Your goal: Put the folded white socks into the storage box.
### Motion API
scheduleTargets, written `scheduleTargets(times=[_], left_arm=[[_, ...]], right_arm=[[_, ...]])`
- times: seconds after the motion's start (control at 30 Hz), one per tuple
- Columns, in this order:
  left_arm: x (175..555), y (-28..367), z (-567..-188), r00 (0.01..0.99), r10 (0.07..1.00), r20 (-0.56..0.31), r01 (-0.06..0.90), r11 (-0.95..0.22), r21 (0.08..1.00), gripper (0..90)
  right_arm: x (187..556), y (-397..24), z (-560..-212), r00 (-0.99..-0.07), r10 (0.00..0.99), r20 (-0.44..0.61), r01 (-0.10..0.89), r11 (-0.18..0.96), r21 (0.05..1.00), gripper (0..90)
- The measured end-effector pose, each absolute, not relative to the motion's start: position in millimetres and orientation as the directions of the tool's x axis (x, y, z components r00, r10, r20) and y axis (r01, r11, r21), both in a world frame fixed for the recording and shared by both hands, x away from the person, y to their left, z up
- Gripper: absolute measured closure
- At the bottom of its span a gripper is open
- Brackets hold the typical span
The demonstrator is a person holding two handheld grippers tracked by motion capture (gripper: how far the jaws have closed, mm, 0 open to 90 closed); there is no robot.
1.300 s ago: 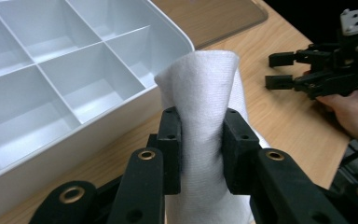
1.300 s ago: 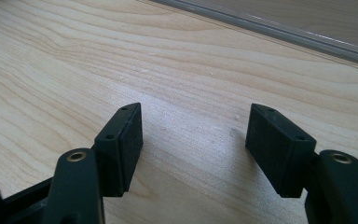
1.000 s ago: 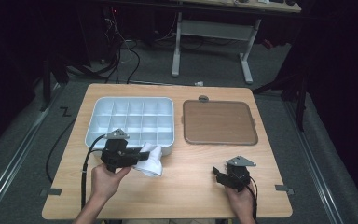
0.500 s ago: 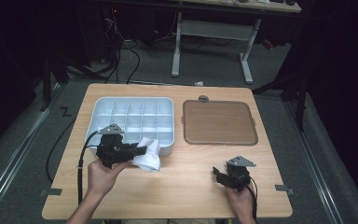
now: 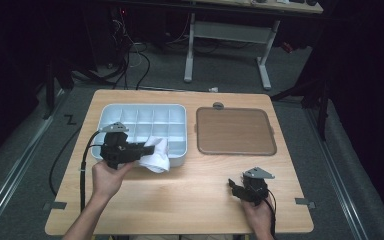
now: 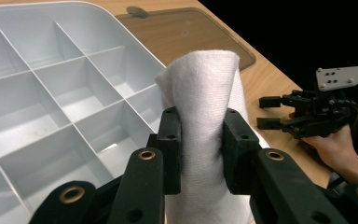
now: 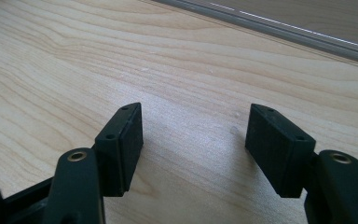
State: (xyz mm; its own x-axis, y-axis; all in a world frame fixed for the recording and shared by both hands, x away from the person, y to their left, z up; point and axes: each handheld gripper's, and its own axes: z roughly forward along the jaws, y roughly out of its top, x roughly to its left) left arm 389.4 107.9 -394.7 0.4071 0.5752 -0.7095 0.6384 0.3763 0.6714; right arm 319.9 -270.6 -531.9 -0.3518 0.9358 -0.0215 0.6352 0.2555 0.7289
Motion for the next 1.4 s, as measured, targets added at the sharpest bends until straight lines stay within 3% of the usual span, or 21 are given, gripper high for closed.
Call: scheduleTargets(times=[0.57,1.17,1.4], left_arm=[[411.0,120.2,-395.0,0.361,0.604,-0.71,0.599,0.433,0.673,72.3],[436.4,129.5,-421.2,0.295,0.615,-0.731,0.612,0.466,0.639,72.3],[437.8,126.7,-429.6,0.301,0.673,-0.675,0.596,0.419,0.685,72.2]], right_arm=[[319.9,-270.7,-532.0,-0.352,0.936,-0.022,0.635,0.256,0.729,36.9],[319.4,-270.7,-531.9,-0.353,0.936,-0.021,0.636,0.256,0.728,36.9],[319.4,-270.7,-531.9,-0.353,0.936,-0.022,0.636,0.256,0.728,36.9]])
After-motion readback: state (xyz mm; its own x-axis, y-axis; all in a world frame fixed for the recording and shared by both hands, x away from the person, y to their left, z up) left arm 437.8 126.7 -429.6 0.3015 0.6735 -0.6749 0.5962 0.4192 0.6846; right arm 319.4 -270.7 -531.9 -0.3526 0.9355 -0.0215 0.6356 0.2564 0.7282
